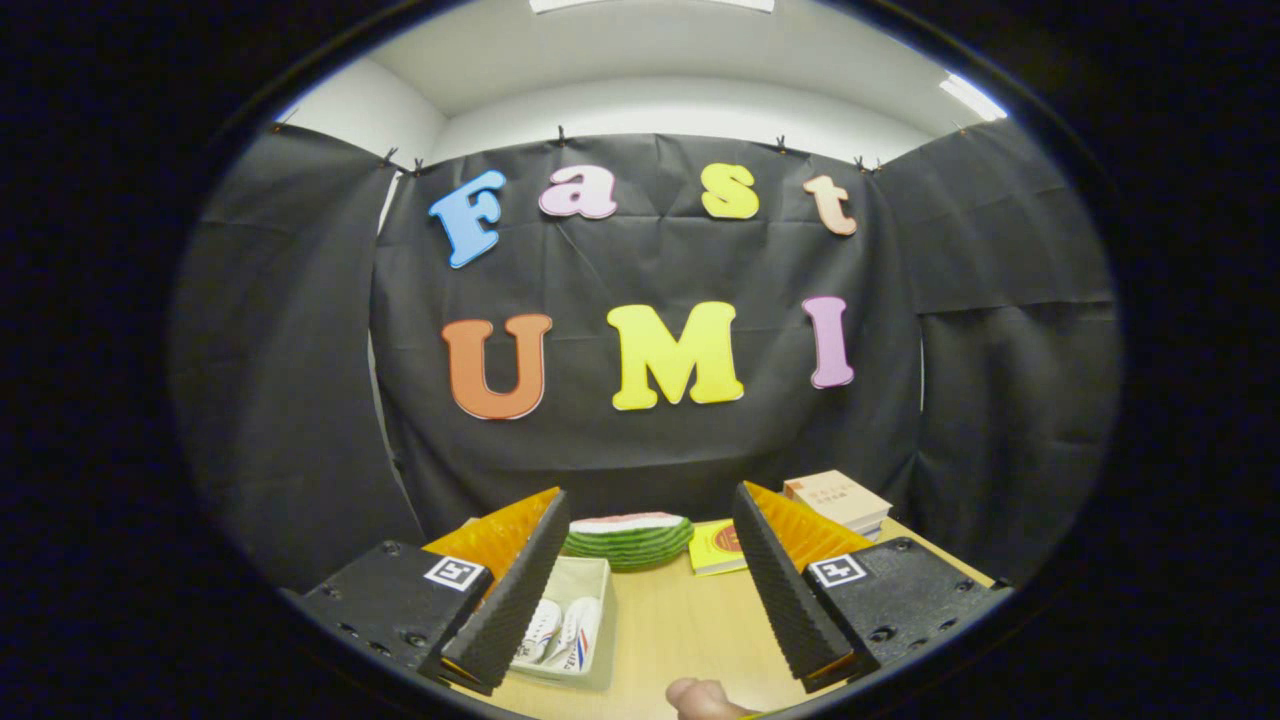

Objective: Open the storage box then place both shoes into the box .Put the left shoe in first, then the right shoe, with the right side of both shoes facing outward in a uniform manner.

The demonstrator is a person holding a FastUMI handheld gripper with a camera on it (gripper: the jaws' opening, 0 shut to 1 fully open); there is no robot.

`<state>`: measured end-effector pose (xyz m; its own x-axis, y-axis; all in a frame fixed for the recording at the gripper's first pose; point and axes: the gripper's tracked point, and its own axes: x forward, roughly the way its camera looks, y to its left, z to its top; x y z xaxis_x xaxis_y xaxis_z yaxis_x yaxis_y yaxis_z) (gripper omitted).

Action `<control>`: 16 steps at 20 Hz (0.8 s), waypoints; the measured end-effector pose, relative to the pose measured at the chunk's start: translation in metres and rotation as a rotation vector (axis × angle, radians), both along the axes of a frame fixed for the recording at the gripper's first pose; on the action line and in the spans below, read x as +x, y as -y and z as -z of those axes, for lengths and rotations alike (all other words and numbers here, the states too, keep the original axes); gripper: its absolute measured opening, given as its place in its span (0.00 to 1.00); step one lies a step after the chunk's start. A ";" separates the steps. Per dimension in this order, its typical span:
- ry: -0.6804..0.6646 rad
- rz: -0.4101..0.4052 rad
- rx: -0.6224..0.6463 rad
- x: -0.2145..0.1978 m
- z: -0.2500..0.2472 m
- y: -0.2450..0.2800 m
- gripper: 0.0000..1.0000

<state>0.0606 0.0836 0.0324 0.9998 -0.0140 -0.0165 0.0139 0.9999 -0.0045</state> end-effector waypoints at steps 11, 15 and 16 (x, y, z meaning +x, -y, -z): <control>0.160 0.044 -0.035 -0.087 -0.030 0.022 1.00; 0.173 0.010 -0.050 -0.103 -0.030 0.010 1.00; 0.175 -0.003 -0.045 -0.105 -0.029 0.005 1.00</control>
